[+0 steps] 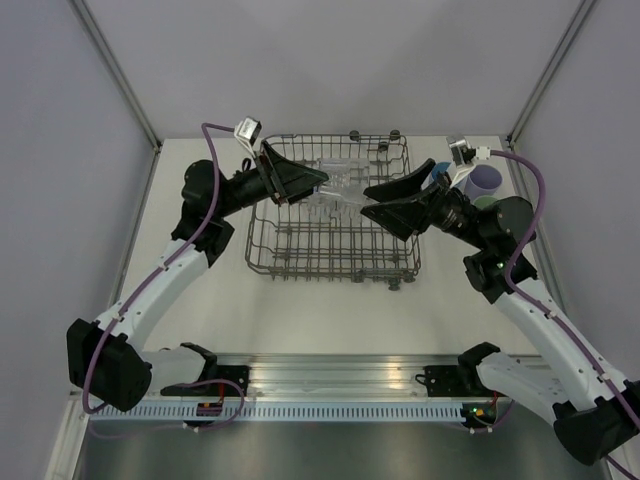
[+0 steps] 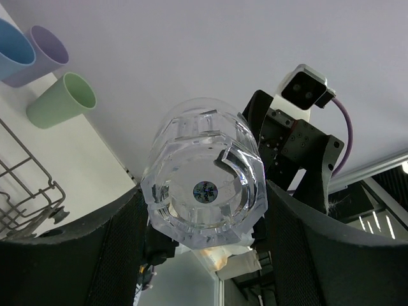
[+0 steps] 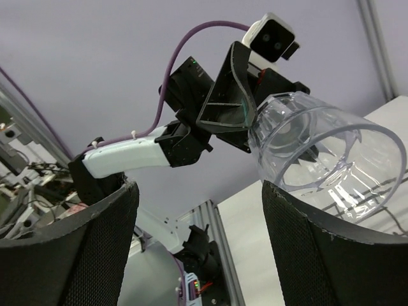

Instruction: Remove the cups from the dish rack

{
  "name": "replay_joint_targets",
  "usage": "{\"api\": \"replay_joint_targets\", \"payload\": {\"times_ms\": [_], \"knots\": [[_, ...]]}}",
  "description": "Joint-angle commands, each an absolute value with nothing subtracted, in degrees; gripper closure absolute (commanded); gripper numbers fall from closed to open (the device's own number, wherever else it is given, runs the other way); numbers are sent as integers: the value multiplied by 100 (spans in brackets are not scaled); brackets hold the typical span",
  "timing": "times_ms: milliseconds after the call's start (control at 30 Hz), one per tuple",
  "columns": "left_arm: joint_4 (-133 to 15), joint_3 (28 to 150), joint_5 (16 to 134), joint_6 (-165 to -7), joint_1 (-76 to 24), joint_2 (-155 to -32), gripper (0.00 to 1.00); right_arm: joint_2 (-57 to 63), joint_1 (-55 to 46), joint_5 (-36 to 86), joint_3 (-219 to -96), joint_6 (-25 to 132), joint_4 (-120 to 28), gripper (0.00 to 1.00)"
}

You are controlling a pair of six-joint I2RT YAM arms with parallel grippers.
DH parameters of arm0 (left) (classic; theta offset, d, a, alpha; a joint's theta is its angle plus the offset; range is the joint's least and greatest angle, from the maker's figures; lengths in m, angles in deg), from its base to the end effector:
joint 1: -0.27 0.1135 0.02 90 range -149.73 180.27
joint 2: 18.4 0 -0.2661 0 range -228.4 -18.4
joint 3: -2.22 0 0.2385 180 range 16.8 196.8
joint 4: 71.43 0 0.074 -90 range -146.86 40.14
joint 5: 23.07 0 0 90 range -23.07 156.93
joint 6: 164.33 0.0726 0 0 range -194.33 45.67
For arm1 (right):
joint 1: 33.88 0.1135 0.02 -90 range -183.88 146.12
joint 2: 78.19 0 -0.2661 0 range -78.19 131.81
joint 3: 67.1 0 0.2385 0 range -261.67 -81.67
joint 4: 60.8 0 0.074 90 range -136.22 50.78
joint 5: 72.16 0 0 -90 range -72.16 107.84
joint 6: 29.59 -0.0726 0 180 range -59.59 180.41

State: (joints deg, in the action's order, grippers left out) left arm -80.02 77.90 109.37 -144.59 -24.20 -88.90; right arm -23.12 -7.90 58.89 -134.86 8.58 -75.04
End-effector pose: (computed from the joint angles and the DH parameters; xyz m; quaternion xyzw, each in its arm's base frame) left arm 0.2460 -0.1658 0.4162 0.0385 0.6409 -0.6909 0.3324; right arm 0.1725 0.1371 0.4424 -0.1817 0.5443 0.6440 0.5060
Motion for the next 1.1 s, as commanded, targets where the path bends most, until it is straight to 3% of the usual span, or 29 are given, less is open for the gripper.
{"api": "replay_joint_targets", "payload": {"times_ms": [0,333,833,1067], "knots": [[-8920,7744,11263,-15044,-2425,-8819,98,-2483,-786,5362,-13757,1857,-6497,17],[-8930,7683,11149,-15044,-2540,-8819,98,-2167,-795,5660,-13686,1427,-7162,23],[-8499,7674,11044,-14631,-2566,-8793,98,-2826,-786,4553,-14134,3130,-5134,23],[-8481,7691,11140,-14543,-2645,-8845,98,-2616,-795,4578,-14530,3475,-4675,23]]}}
